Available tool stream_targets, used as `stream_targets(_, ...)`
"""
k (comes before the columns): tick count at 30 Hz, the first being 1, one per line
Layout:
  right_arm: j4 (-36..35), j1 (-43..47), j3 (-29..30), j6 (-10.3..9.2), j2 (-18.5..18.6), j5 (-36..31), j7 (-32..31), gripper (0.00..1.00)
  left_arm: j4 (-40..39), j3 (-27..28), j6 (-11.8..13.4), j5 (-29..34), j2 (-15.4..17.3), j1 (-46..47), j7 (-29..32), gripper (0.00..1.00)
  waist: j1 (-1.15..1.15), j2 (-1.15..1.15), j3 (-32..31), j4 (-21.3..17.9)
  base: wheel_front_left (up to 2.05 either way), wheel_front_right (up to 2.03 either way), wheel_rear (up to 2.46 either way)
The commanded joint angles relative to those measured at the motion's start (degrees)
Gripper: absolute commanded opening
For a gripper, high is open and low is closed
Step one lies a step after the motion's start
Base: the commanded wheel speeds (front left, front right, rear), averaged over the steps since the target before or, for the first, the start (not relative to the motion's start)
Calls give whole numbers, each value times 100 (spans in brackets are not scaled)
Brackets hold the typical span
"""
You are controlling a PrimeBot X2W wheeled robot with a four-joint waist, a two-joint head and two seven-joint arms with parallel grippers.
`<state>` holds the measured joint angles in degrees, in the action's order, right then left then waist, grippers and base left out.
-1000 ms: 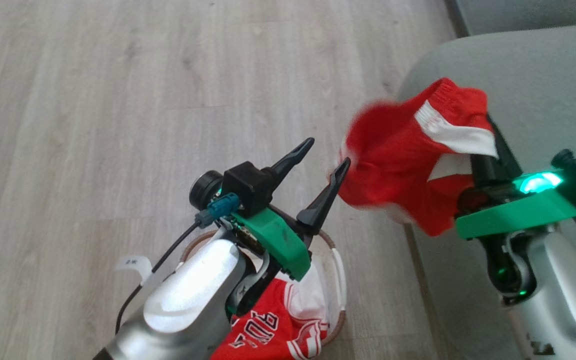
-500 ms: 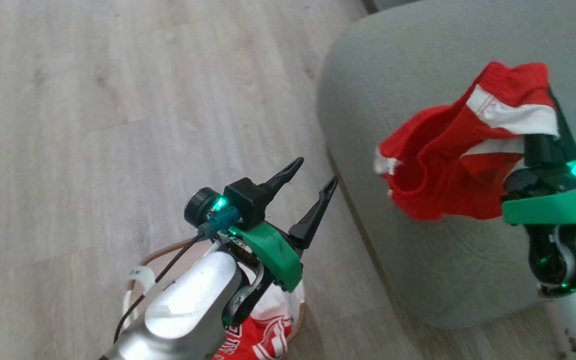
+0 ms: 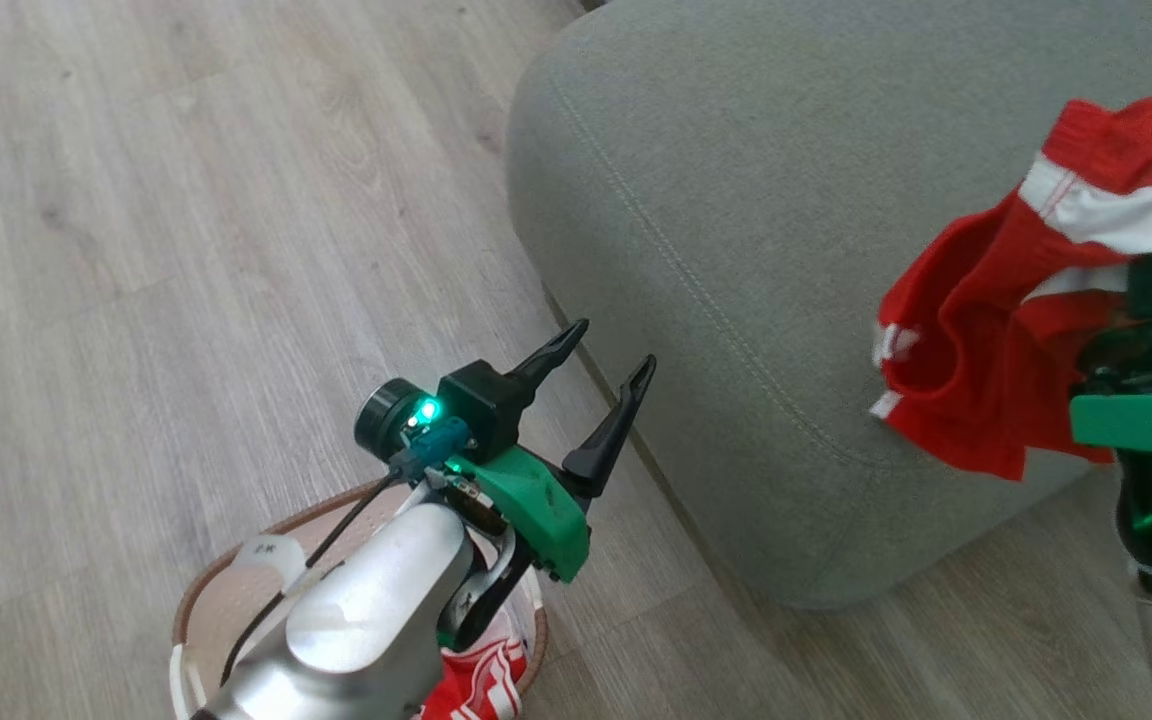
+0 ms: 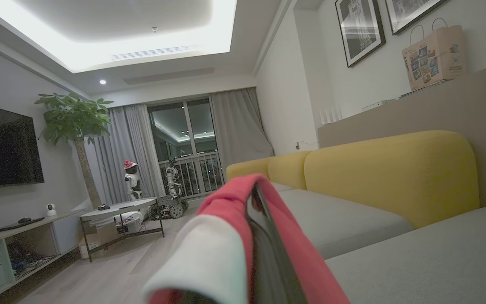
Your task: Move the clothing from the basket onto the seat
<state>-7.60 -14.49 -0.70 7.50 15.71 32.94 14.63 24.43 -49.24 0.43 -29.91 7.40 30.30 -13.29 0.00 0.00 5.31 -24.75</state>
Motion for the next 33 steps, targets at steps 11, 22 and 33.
stream_targets(11,-423,-329,19,-1,361,35,37,0,-11,128,-80,179,12,432,-140,100,0,0,161,-101,0,0,0)
stream_targets(22,440,-1827,-92,-1,952,615,37,0,-10,-7,-47,352,-83,819,-34,100,0,0,863,212,0,0,0)
stream_targets(33,2235,-3641,-269,-1,1802,1094,37,0,-92,-253,-62,655,-260,1567,112,100,0,0,1887,749,0,0,0)
